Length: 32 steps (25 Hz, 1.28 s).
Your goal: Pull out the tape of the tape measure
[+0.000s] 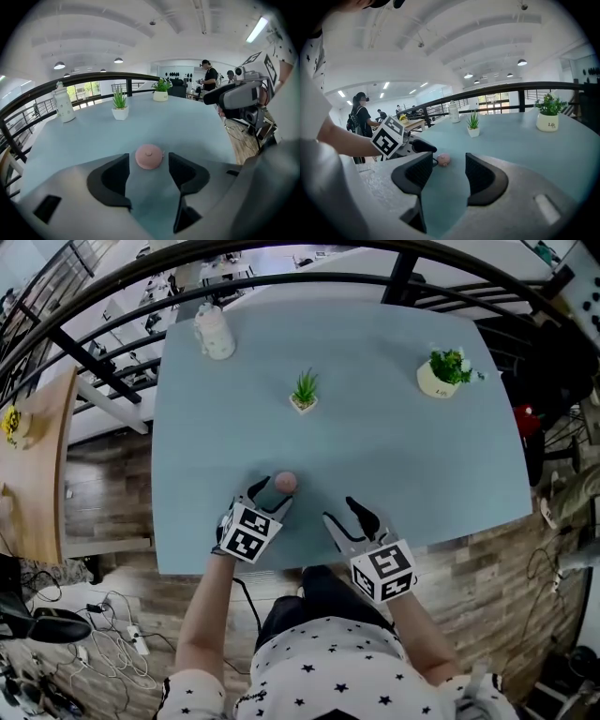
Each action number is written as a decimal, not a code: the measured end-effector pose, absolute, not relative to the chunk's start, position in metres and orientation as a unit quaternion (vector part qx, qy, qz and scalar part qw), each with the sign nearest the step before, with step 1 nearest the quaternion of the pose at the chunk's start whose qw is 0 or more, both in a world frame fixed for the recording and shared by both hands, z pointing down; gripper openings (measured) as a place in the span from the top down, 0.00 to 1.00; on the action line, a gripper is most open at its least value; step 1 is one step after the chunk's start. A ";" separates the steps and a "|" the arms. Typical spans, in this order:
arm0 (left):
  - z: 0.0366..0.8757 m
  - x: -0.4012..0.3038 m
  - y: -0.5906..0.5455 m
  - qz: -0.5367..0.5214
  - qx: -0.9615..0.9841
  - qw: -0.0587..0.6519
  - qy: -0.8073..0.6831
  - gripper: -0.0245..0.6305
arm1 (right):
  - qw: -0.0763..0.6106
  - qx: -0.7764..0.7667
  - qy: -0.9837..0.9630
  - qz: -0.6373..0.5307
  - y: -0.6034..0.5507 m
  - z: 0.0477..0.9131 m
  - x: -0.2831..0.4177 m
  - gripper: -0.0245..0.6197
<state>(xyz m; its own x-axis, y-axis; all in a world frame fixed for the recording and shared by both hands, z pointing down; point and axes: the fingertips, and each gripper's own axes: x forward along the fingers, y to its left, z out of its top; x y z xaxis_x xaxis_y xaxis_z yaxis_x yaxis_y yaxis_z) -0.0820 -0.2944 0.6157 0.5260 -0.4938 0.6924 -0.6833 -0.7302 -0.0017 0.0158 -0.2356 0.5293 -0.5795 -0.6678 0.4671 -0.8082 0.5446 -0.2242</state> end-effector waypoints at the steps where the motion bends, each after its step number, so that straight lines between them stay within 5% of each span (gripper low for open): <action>1: 0.618 -0.082 -0.296 0.350 0.863 0.137 -0.339 0.59 | 0.166 0.428 -0.862 0.213 -0.237 0.531 0.016 0.65; 32: 0.639 -0.068 -0.315 0.378 0.869 0.139 -0.287 0.62 | 0.170 0.431 -0.854 0.236 -0.249 0.551 0.033 0.65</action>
<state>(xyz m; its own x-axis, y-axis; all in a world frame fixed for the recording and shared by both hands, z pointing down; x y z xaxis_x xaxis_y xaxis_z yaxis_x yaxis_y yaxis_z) -0.0682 -0.3147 0.6385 0.5486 -0.3946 0.7371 -0.6043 -0.7964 0.0234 0.0326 -0.2491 0.5514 -0.5697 -0.6566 0.4943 -0.8171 0.5169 -0.2552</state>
